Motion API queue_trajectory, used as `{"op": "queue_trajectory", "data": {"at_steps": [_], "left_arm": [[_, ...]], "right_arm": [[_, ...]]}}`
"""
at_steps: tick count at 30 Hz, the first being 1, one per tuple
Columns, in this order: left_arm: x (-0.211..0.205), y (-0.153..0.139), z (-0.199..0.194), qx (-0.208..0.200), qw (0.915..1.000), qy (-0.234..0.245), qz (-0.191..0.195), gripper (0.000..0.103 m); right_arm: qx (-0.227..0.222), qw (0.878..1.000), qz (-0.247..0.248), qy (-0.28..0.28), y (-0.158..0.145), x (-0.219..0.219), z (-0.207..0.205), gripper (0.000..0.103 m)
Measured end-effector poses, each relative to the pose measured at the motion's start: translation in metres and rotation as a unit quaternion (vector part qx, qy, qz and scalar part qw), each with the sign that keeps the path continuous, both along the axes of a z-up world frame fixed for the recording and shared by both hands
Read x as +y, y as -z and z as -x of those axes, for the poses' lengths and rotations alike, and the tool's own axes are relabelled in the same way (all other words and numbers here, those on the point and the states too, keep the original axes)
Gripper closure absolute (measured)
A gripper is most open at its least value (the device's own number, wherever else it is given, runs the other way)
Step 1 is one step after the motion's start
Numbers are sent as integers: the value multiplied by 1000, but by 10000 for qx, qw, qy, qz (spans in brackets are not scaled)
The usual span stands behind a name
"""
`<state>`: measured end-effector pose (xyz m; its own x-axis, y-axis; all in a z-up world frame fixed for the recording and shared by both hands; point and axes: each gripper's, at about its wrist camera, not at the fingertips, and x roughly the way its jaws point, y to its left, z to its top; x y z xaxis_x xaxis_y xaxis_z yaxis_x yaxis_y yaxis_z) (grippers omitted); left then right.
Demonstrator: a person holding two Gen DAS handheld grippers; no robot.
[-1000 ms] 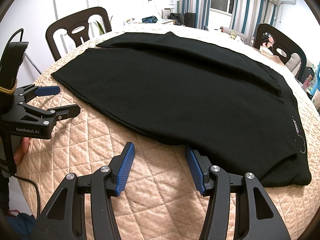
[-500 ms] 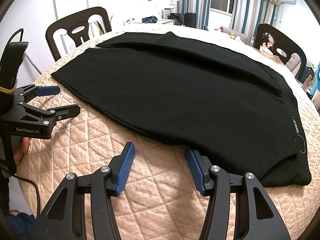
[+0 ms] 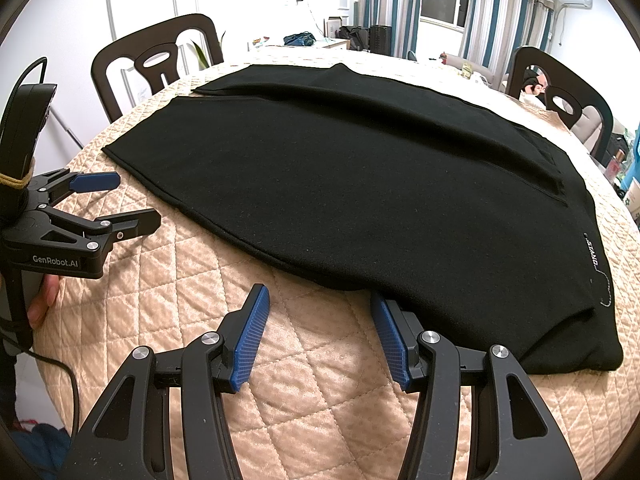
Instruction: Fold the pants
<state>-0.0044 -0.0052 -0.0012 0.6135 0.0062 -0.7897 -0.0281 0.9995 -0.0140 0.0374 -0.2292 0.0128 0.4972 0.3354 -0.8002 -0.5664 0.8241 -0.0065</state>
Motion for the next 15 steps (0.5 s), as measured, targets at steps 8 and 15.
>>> {"op": "queue_trajectory", "data": {"at_steps": [8, 15], "left_arm": [[0, 0, 0, 1, 10000, -2, -3, 1], [3, -2, -2, 7, 10000, -23, -25, 0]], "right_arm": [[-2, 10000, 4, 0, 0, 0, 0, 49], [-7, 10000, 12, 0, 0, -1, -1, 49]]}}
